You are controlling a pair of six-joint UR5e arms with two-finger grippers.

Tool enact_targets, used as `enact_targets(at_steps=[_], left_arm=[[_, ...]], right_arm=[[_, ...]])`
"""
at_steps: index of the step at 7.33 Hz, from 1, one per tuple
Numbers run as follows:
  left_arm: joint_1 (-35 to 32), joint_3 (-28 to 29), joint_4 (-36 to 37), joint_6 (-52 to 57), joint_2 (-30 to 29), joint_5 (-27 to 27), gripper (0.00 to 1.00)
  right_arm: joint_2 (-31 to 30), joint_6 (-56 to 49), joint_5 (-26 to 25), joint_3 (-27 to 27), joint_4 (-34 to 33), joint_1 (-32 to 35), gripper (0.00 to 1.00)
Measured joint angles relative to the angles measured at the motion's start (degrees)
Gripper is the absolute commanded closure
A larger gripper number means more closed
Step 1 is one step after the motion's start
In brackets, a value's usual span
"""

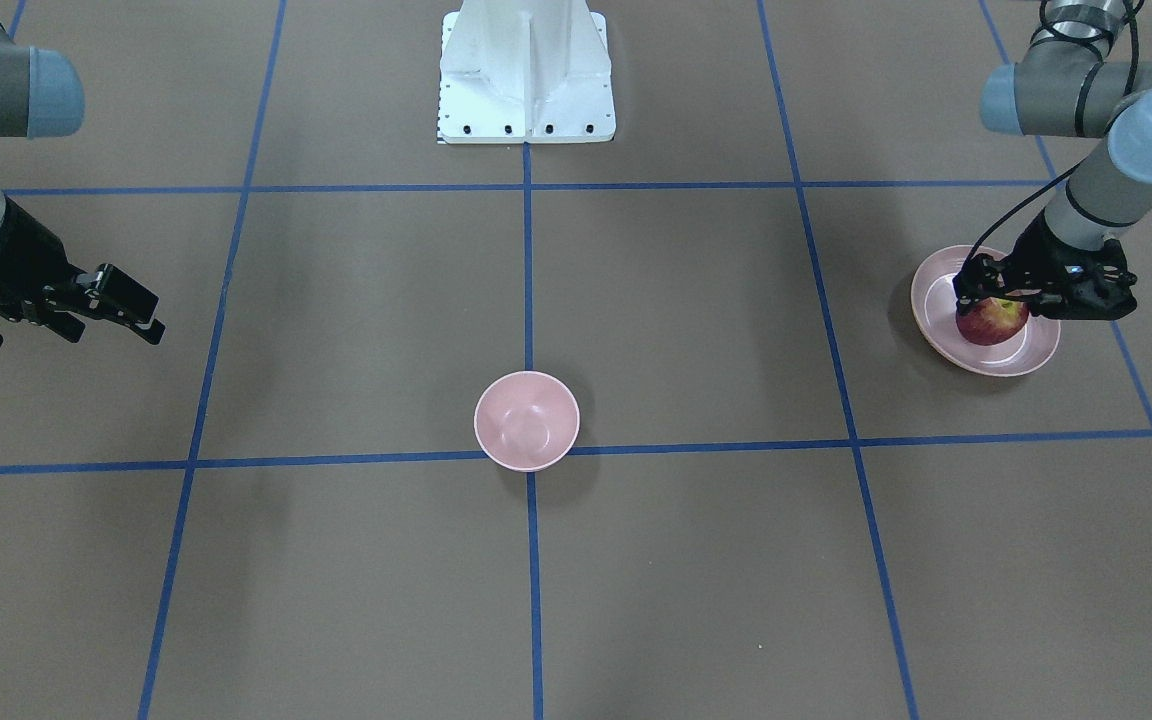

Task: Move apple from plate to bowl
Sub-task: 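Raise the right gripper away from the bowl while the left gripper descends onto the apple, then lift the red apple with the left gripper and carry it over the bowl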

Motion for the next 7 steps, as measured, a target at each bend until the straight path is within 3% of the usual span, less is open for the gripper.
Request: enact_targets(at_steps=[1,2,3,4,6,7], left_arm=[[0.1,1.3,-1.6,-0.1,-0.1,0.0,0.03],[0.1,1.8,-2.4,-0.2,-0.1,0.0,0.18],[0.2,1.9,-2.7,-0.3,-0.2,-0.1,0.85],[0.2,1.8,-2.7,-0.8,-0.2,-0.3,1.00],[0.1,-0.8,-0.9,-3.1,-0.4,-3.2,1.00],[-0.1,-5.1,4.7,-4.2,-1.9,-6.7,1.00]], right_arm=[[0.0,0.0,0.0,0.0,0.0,0.0,0.00],[0.0,0.0,0.0,0.0,0.0,0.0,0.00],[0.1,0.0,0.0,0.1,0.0,0.0,0.00],[0.1,0.0,0.0,0.1,0.0,0.0,0.00],[0.2,0.0,0.0,0.1,0.0,0.0,0.00],[0.2,0.0,0.0,0.1,0.0,0.0,0.00]])
